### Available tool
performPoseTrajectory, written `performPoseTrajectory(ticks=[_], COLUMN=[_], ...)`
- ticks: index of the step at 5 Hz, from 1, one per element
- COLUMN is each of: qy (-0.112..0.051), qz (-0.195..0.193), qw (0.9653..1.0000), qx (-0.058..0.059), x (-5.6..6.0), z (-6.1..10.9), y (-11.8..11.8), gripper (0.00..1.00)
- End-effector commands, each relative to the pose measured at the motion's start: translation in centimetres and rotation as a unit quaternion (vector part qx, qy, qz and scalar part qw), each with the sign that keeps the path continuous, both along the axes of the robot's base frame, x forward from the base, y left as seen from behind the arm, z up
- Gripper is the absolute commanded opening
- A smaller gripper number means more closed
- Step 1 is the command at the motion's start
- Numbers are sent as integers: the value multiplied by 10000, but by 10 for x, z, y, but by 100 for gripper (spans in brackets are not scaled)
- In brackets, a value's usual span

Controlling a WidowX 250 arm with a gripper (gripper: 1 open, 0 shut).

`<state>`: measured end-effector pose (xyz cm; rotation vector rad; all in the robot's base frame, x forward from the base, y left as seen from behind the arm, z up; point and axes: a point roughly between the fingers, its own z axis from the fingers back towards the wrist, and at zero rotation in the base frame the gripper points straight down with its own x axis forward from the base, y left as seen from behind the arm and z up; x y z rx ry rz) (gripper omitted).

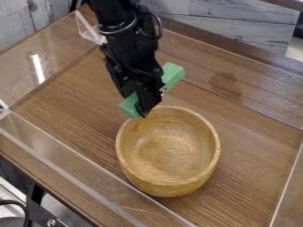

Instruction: Remove the green block from inside the brown bowl and put it on the table

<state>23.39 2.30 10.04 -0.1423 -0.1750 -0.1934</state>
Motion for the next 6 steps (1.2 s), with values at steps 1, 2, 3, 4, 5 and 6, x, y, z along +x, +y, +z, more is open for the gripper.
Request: performPoseTrajectory(ticks=[1,2,3,4,5,6], qy=[-320,-352,-386,-413,-441,-465], qz=[31,39,45,54,58,66], qw=[9995,9994,9992,9991,9990,9989], qx=[44,34,29,27,25,20], x=[14,18,21,24,28,30], z=[13,11,10,8,7,6], y=[5,7,8,11,13,15], gripper=[0,0,0,0,0,0])
